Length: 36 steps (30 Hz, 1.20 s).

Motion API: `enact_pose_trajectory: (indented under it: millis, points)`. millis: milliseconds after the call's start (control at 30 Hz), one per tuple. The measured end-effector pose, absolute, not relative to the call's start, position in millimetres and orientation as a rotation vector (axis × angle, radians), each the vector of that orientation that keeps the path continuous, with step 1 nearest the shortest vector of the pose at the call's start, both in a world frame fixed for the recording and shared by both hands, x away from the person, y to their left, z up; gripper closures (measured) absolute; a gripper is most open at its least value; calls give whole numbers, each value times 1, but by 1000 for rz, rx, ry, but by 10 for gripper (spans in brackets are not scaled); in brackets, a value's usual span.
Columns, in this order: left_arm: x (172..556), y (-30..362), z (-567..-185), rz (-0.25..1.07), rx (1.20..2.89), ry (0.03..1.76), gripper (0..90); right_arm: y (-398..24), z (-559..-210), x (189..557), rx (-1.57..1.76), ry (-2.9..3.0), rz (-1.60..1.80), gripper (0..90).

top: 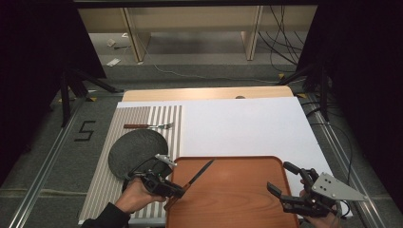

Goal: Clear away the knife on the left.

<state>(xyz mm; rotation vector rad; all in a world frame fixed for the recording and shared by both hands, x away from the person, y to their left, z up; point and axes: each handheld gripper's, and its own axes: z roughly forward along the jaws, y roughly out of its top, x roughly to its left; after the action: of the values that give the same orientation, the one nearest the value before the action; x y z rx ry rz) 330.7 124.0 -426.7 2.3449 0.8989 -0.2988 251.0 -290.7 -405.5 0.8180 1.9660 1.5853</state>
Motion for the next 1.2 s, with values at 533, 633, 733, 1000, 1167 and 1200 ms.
enact_pose_trajectory:
  millis: [533, 633, 733, 1000, 1167, 1200]
  points:
    - [332, 97, -447, -394, 2351, 937, 767, -291, -406, 251, 819, 1967, 1586, 185]
    - [333, 93, -453, -414, 2362, 970, 767, -291, -405, 251, 818, 1967, 1587, 185]
    - [334, 90, -458, -427, 2381, 996, 767, -291, -405, 251, 818, 1967, 1587, 185]
    - [336, 82, -470, -467, 2419, 1032, 765, -291, -405, 251, 816, 1968, 1588, 185]
    - [336, 81, -470, -468, 2406, 1031, 749, -291, -405, 251, 815, 1969, 1589, 185]
    - [336, 81, -470, -468, 2406, 1031, 719, -291, -405, 251, 815, 1969, 1589, 185]
